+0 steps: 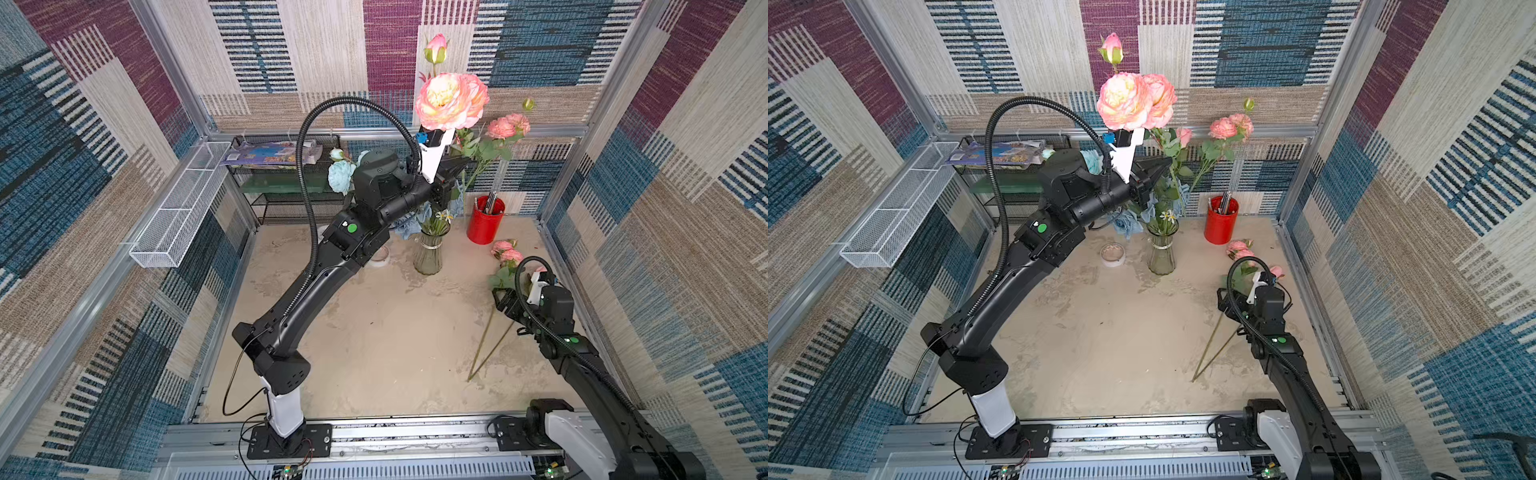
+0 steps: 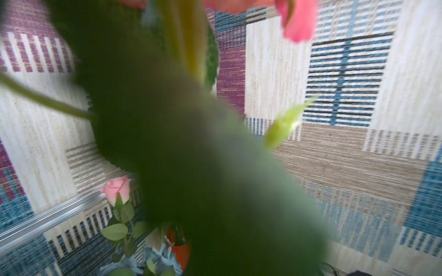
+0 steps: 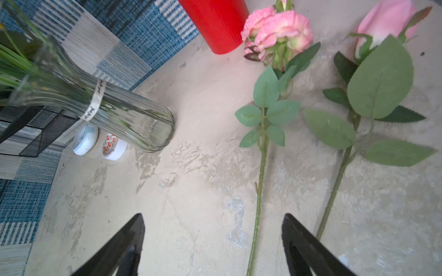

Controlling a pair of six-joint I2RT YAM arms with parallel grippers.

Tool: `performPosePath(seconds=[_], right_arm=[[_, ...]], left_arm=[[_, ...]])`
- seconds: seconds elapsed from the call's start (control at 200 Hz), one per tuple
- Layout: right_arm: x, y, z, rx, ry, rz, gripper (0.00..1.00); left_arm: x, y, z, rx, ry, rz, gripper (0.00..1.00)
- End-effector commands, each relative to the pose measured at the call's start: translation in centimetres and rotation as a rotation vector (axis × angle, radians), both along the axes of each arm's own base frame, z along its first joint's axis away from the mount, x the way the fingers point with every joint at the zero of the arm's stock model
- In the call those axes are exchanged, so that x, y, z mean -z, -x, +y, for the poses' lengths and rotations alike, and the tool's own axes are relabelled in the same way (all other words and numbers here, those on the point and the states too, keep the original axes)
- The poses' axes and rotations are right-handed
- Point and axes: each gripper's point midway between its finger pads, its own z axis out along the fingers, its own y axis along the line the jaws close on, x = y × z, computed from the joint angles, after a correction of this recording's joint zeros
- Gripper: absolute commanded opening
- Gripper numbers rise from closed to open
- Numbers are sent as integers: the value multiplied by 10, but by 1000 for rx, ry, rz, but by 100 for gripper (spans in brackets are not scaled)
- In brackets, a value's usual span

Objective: Pick out pink flowers from the vase
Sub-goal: Pick up the flower from the vase.

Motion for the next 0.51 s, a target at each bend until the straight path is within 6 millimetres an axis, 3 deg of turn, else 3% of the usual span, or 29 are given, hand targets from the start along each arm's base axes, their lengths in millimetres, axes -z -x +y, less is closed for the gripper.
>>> performPosePath(seconds=[0.0, 0.09, 0.2, 0.286, 0.391, 0.501], right_arm=[[-23, -1, 4, -22, -12, -48, 85], [-57, 1, 18, -102, -44, -142, 90], [-114, 12, 42, -240, -80, -303, 97], [-155, 23, 45, -257, -86, -408, 99], [-193, 38, 52, -296, -107, -518, 99], [-225, 51, 73, -435, -151, -606, 99]], left_arm=[[-4, 25, 1, 124, 4, 23, 0], [-1, 35, 4, 181, -14, 45, 0], [8, 48, 8, 260, -43, 74, 0], [18, 63, 7, 347, -75, 94, 0], [30, 79, 8, 424, -101, 115, 0], [38, 94, 9, 501, -114, 130, 0]])
